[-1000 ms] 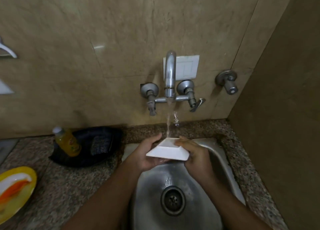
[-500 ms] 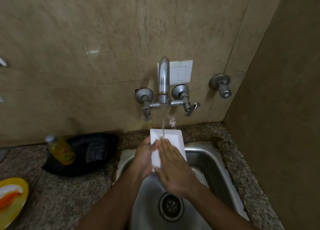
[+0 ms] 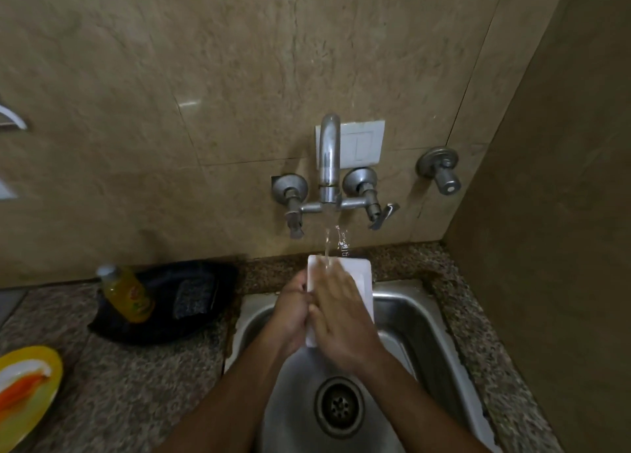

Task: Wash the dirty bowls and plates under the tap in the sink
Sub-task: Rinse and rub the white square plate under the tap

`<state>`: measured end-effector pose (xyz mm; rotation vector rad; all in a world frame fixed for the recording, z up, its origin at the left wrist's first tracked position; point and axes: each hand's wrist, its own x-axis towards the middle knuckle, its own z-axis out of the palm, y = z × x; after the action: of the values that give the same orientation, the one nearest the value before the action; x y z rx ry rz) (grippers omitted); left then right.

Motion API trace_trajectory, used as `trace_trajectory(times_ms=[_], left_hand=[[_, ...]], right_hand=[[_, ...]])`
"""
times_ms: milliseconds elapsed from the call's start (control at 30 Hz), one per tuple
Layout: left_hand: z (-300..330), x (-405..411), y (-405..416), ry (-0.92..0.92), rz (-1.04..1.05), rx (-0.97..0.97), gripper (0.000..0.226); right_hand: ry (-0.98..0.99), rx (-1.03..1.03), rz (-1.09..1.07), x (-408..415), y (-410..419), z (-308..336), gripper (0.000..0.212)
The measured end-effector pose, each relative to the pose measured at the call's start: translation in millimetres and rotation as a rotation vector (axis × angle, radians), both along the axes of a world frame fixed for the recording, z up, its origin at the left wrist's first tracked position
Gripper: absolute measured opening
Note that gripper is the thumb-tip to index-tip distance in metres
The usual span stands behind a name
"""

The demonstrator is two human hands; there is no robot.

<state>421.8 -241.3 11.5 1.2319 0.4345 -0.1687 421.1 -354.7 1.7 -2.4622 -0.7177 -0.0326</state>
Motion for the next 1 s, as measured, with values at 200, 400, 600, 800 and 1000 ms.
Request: trace_trajectory(times_ms=[200,400,600,800,1000], left_hand=[[-2,-1,8,-0.021,0.028,0.096,0.031],[-4,-10,21,-0.001,0.04,0.036,0.032],[-1,-15,24,0.011,0.063,-0.034,0.029],[-8,-13,33,0.034,0.165,-0.156,0.028],[-9,-9,29,0.102,0.247,-0.238,0.026]], right_hand=[[0.019,0.071,-0.002,11,-3,7,0.065],[0.034,0.053,-0.079,13,-13,4,0.068],[0.125,0.157,-0.098,16,-15,1,0.059],[0.071,0.13,0.082,0,-17,-5,0.055],[0.055,0.128,0.0,-11,-24,-7,0.062]])
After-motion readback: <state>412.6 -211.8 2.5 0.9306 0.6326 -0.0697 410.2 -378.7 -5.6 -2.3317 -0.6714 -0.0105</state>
